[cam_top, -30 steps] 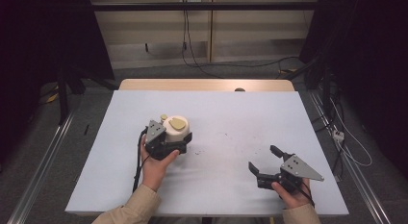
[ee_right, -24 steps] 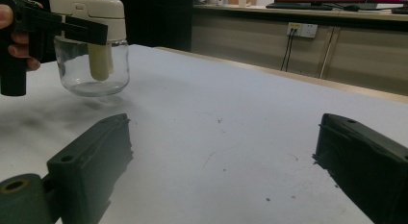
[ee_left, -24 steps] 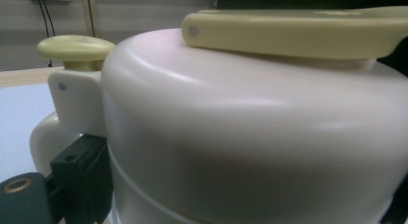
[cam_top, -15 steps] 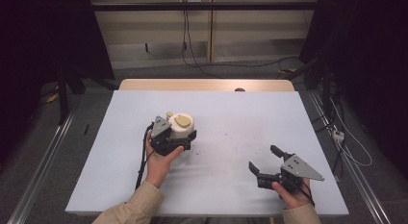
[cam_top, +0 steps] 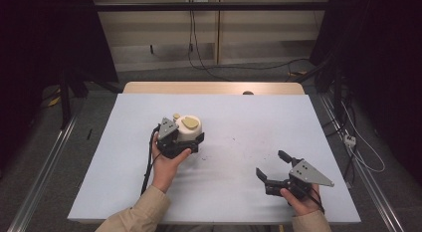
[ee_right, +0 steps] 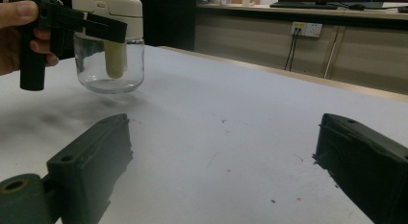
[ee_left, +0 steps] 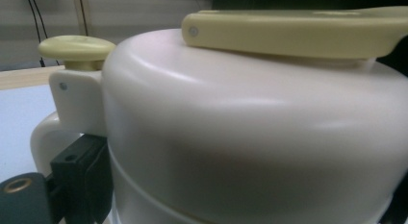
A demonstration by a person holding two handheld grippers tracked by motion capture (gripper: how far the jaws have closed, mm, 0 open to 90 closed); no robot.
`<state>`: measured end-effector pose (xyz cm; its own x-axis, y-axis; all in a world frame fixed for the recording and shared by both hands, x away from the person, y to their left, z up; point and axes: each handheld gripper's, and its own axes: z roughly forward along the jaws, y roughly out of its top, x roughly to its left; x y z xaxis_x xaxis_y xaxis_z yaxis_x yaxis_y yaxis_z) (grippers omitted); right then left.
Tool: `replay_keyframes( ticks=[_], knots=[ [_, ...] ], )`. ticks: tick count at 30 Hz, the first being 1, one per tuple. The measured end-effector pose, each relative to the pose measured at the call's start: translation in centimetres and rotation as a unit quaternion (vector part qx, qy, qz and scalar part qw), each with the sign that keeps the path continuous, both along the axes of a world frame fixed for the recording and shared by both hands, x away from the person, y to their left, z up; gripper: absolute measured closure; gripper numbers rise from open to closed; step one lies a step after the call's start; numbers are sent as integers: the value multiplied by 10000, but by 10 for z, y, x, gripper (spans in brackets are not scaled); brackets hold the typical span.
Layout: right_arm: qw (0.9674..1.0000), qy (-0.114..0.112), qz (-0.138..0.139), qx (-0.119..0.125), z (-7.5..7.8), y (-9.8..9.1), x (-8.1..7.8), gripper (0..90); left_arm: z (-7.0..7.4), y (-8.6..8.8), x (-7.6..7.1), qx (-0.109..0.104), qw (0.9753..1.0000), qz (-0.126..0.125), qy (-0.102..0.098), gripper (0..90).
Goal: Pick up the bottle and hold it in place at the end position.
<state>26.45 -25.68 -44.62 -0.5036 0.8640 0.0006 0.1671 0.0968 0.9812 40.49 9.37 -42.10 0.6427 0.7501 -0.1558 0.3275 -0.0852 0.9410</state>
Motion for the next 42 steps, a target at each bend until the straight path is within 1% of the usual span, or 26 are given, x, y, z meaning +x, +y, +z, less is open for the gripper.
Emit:
replay_keyframes(
  ticks=[3, 8, 13, 17, 20, 24, 26, 31, 34, 37, 40, 42],
  knots=[
    [10000, -3, -20, 11, 0, -1, 0, 47, 1, -3, 1, 10, 10000, 0, -26, 66],
    [10000, -3, 2, 14, 0, 0, -1, 47, 2, -6, 2, 68, 9999, -69, -49, 66],
    [10000, -2, -7, 31, -1, -1, 1, 47, 2, -7, 2, 24, 9999, -100, -52, 66],
    [10000, -1, -3, 36, -1, 0, 4, 47, 2, -5, 2, 89, 9999, -113, -71, 66],
    [10000, 13, 17, 48, -1, 2, 6, 47, 2, -5, 2, 105, 9999, -103, -37, 66],
    [10000, 8, 48, 20, -2, 4, 7, 47, 4, -6, 3, 151, 9998, -86, -85, 66],
    [10000, 34, 29, 34, -2, 4, 7, 47, 4, -8, 4, 97, 9999, -77, -86, 66],
    [10000, 45, 30, 38, -3, 3, 7, 47, 6, -13, 9, 154, 9999, -30, -61, 66],
    [10000, 39, 27, 48, -3, 3, 7, 47, 7, -17, 11, 201, 9997, -96, -102, 66],
    [10000, 36, 18, 45, -3, 3, 8, 47, 8, -21, 11, 150, 9998, -98, -80, 66],
    [10000, 41, 24, 52, -3, 3, 8, 48, 6, -24, 12, 35, 10000, -53, 17, 66],
    [10000, 43, 19, 53, -3, 2, 8, 47, 4, -25, 13, 35, 10000, -30, 32, 66]
  ],
)
